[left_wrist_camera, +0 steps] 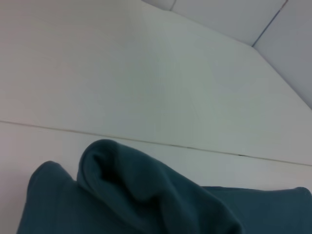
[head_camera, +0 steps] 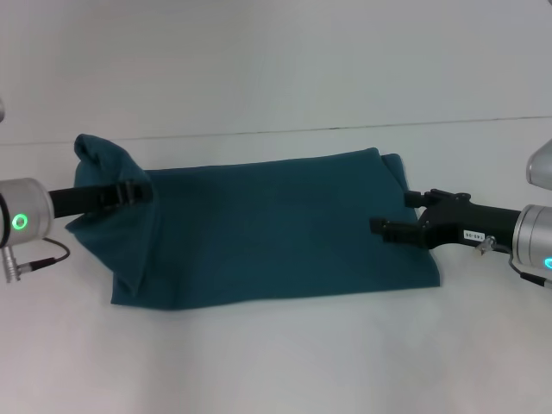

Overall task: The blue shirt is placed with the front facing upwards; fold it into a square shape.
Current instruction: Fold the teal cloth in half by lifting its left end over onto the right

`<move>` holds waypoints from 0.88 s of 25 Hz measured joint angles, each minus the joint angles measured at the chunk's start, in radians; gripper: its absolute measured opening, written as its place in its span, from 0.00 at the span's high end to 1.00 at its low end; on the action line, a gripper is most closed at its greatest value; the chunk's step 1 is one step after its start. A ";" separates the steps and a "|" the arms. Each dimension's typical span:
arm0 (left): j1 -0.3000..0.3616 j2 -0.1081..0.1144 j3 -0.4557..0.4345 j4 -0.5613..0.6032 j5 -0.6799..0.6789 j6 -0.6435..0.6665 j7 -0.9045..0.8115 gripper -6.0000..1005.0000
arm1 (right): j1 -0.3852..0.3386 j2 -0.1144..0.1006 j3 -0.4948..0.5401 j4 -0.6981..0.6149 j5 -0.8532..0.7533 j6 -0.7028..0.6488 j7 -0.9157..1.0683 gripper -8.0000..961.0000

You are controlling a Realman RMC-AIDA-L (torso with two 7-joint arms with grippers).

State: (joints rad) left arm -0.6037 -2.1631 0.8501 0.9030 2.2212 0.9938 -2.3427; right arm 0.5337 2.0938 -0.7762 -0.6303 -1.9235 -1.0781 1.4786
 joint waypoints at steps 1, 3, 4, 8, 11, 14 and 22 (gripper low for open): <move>-0.005 0.000 0.001 -0.005 -0.001 -0.001 0.001 0.90 | 0.000 0.000 0.000 0.003 0.000 0.000 0.000 0.05; -0.019 -0.001 0.001 -0.019 -0.003 -0.002 0.001 0.90 | -0.001 0.000 0.000 0.007 0.000 0.000 0.000 0.05; -0.026 -0.001 0.002 -0.026 -0.003 -0.003 0.001 0.90 | -0.001 0.000 0.000 0.007 0.000 0.000 -0.001 0.05; -0.045 -0.001 0.011 -0.038 -0.004 -0.003 0.002 0.90 | -0.005 0.000 0.004 0.010 0.000 0.000 -0.005 0.05; -0.059 -0.001 0.014 -0.039 -0.020 -0.003 0.002 0.90 | -0.006 0.000 0.011 0.020 0.005 0.000 -0.017 0.05; -0.072 -0.001 0.021 -0.040 -0.052 -0.003 0.002 0.90 | -0.007 0.000 0.012 0.023 0.010 0.007 -0.024 0.05; -0.091 -0.001 0.065 -0.050 -0.104 -0.001 0.002 0.90 | -0.037 -0.008 0.034 0.010 0.014 -0.016 -0.074 0.05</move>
State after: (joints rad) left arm -0.6949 -2.1641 0.9155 0.8526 2.1170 0.9924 -2.3405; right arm 0.4970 2.0862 -0.7427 -0.6200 -1.9099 -1.0940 1.4045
